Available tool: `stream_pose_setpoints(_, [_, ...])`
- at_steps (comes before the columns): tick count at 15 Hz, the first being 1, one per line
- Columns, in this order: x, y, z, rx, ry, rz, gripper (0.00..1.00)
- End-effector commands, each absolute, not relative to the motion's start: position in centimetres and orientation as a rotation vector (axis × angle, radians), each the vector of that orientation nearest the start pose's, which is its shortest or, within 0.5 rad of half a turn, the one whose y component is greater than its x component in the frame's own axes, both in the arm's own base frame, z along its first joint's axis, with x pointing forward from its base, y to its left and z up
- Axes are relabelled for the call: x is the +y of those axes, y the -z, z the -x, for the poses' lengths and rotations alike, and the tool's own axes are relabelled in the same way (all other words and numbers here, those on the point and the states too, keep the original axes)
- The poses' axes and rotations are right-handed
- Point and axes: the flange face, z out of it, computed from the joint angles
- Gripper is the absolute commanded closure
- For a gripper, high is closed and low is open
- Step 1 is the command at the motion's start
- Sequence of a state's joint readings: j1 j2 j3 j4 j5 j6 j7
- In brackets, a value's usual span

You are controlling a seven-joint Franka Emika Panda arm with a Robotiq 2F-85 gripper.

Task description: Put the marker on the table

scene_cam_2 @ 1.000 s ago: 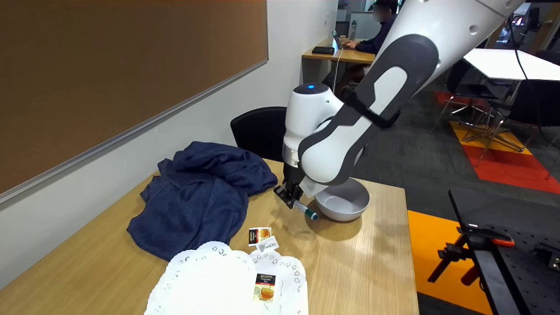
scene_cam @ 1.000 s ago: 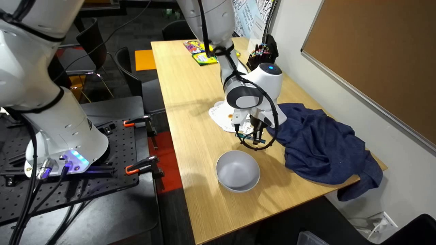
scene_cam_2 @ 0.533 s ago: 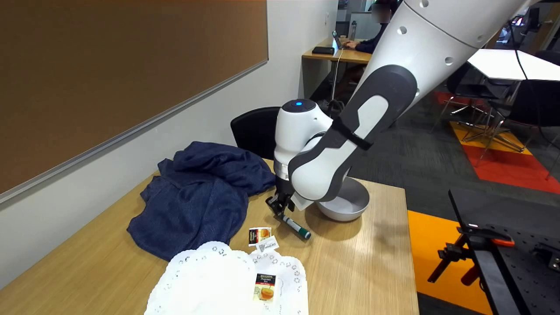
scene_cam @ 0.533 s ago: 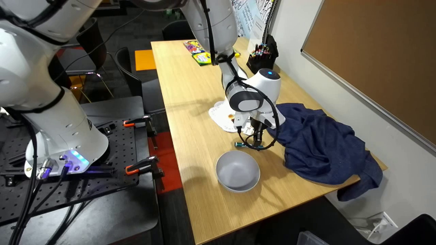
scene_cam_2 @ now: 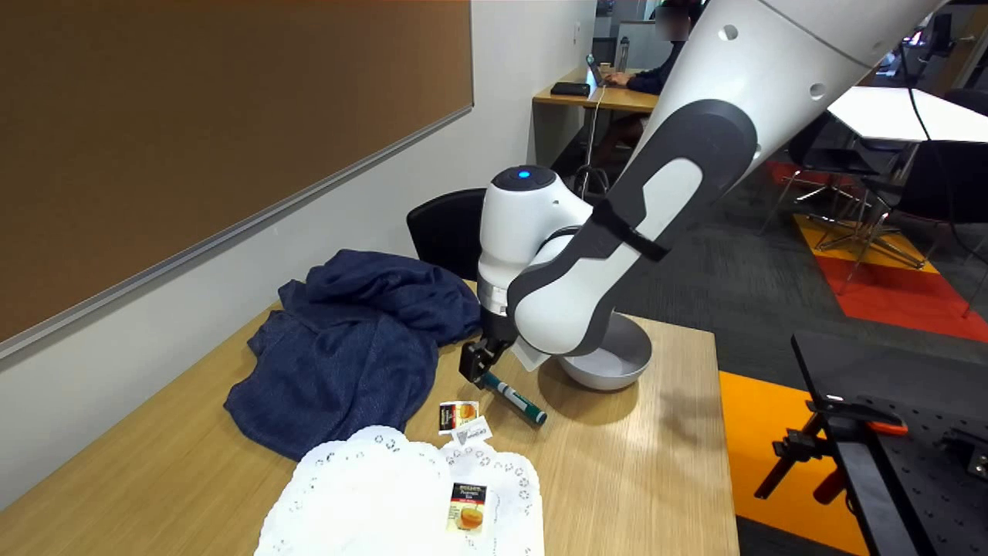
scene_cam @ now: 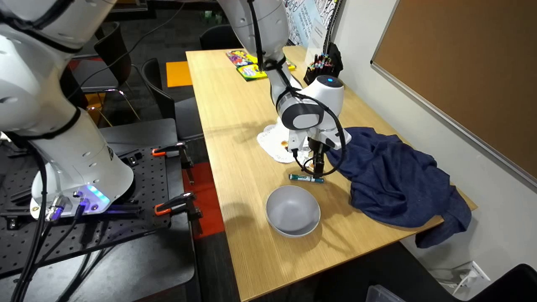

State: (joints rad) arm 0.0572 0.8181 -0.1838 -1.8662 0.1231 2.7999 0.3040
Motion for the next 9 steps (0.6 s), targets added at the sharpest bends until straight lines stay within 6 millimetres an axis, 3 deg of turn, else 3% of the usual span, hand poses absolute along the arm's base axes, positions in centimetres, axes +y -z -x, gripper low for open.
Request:
stream_pose_setpoints(1, [-6.9, -13.4, -60.0, 0.736, 0.241, 3.145, 0.0])
stream_pose_setpoints(9, [-5.1, -21.0, -54.9, 0.651, 0.48, 3.191, 0.0])
